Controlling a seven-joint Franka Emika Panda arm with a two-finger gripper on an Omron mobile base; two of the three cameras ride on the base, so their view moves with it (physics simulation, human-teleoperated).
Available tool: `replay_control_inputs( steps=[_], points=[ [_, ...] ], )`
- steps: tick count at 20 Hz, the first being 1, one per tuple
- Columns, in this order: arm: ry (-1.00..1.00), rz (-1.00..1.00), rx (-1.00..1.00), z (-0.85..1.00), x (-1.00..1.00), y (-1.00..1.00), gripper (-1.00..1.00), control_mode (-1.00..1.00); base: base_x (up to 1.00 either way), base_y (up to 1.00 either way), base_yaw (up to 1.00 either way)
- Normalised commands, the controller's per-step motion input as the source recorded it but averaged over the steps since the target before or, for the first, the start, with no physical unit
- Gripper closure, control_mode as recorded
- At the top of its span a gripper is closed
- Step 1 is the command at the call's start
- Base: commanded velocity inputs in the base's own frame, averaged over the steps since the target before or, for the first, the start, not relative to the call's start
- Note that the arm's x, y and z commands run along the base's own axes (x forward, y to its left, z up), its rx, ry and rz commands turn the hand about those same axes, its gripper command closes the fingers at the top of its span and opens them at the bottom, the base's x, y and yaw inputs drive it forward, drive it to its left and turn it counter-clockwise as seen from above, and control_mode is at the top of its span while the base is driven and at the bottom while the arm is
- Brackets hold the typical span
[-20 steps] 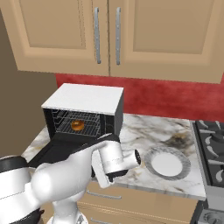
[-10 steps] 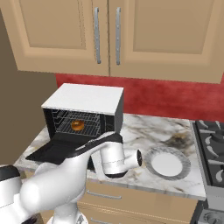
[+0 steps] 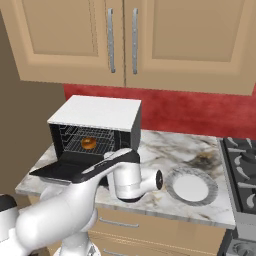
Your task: Pick up the bagel from the plate, place it on the toaster oven rack, close the door, and set the timer.
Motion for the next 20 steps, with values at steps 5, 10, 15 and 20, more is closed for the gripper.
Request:
replay_control_inputs(
  steps=[5,10,15,20],
  points=[
    [-0.02,-0.17,0.00,0.00,0.58,0.37,-1.00,-1.00,0.00,0.00,0.00],
    [-0.06,-0.19,0.00,0.07,0.73,0.47,-1.00,-1.00,0.00,0.00,0.00],
    [-0.08,-0.19,0.00,0.10,0.69,0.46,-1.00,-1.00,0.00,0.00,0.00],
    [-0.02,-0.20,0.00,0.00,0.65,0.47,-1.00,-1.00,0.00,0.00,0.00]
  ],
)
